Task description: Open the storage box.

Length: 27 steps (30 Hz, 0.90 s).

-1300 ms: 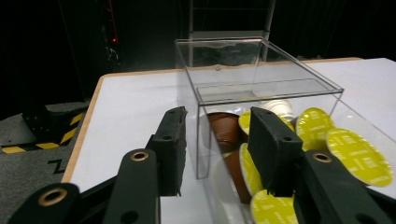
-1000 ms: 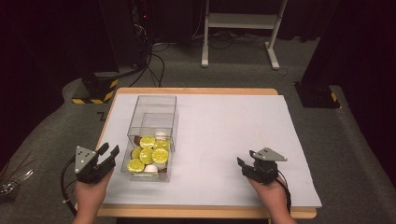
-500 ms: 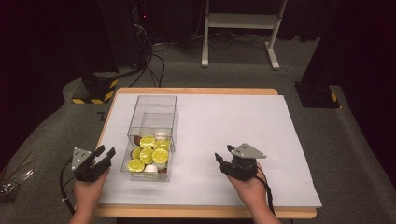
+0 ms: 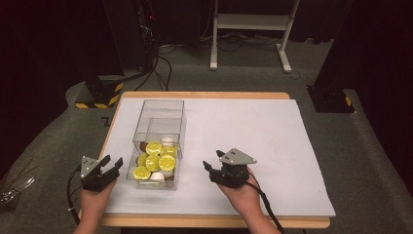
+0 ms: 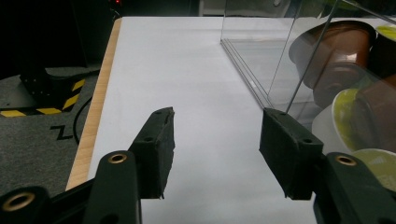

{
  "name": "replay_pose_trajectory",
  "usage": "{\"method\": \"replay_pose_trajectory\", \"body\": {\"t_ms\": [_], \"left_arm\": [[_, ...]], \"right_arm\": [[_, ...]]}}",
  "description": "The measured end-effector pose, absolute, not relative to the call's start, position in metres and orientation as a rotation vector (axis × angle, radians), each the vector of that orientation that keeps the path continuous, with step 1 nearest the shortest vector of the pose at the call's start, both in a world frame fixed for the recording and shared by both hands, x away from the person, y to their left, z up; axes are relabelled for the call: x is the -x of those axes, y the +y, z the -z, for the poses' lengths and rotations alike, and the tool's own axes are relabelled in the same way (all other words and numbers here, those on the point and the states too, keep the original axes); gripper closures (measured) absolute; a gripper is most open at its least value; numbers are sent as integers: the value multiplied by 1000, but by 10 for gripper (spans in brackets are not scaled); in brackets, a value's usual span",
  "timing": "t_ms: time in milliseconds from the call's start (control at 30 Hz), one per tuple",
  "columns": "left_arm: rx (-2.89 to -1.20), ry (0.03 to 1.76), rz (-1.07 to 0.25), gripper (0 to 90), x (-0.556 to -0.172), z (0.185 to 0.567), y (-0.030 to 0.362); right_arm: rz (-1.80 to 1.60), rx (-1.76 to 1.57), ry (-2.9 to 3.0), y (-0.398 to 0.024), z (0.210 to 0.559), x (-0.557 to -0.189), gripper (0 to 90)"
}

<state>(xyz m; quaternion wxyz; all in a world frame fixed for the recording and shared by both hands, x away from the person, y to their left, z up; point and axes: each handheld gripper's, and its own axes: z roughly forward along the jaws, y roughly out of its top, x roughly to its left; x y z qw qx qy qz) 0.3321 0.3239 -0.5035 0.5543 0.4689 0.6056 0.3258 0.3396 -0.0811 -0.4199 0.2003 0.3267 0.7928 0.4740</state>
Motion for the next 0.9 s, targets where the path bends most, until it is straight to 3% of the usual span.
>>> {"method": "replay_pose_trajectory", "body": {"t_ms": [900], "left_arm": [[-1103,1423,-752,437,-331,504,324]], "right_arm": [[-1295,-638,2488,39,412,-358,330]]}}
